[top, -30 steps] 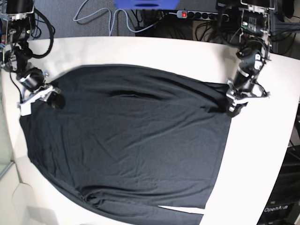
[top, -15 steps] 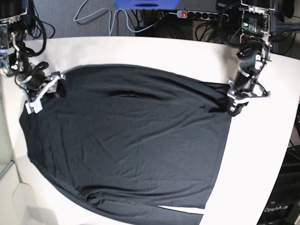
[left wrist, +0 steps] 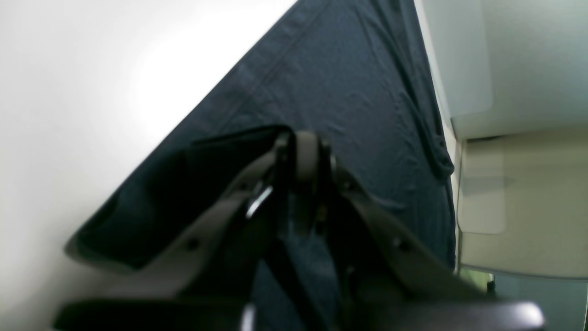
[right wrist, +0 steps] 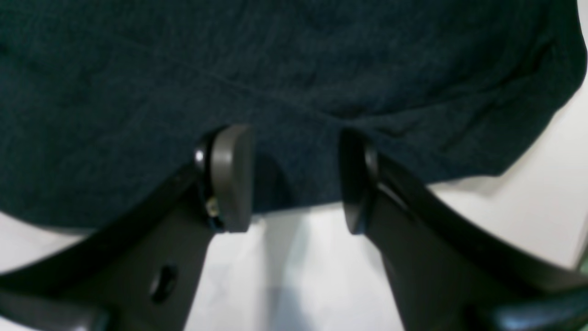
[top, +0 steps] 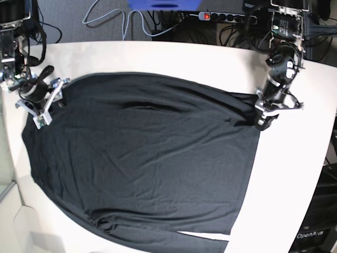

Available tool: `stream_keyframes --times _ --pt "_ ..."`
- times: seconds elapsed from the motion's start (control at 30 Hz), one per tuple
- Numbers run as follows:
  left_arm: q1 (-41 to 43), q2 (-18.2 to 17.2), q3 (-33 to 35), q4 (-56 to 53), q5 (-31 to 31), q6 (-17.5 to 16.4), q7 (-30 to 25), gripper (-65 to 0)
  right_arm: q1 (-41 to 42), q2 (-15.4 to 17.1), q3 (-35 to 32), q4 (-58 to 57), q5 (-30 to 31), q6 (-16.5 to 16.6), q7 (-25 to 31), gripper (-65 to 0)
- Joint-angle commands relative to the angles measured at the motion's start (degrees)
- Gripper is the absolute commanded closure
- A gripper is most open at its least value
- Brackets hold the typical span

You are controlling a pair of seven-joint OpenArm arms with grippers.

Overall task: Fold the T-shirt properly
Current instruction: 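Release the right gripper and lift it off the shirt corner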

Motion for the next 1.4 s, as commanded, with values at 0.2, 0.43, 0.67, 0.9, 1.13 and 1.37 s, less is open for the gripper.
stream_keyframes --times 0.2,0.43,0.67,0.9,1.13,1.37 --pt "-0.4 -0.5 -0.1 -0.4 -0.1 -1.0 -0.5 -1.6 0.5 -0.5 0.7 0.9 -0.2 0.5 0.9 -30.2" --pt "-0.2 -0.5 -0.1 -0.5 -0.1 -1.2 -0.5 -11.7 0.5 -1.6 0.6 1.0 -0.2 0.5 0.9 -30.0" --pt "0.0 -0.5 -0.3 0.1 -0.2 -1.1 -0.5 -47.2 0.2 -2.5 0.6 1.0 -0.2 0.5 0.9 -29.6" --pt "3.5 -0.7 0.0 4.7 0.0 -1.4 -0.5 -50.6 -2.5 -3.6 3.2 1.9 0.0 0.5 2.9 -29.3" --pt "8.0 -1.2 1.5 7.8 0.5 -1.5 -0.4 -50.6 -6.2 -6.2 8.4 6.8 0.2 0.5 4.7 -29.3" --pt "10.7 -2.2 1.8 6.4 4.4 -1.5 -0.5 -50.6 -8.4 -12.7 15.7 9.4 0.2 0.8 4.7 -30.2"
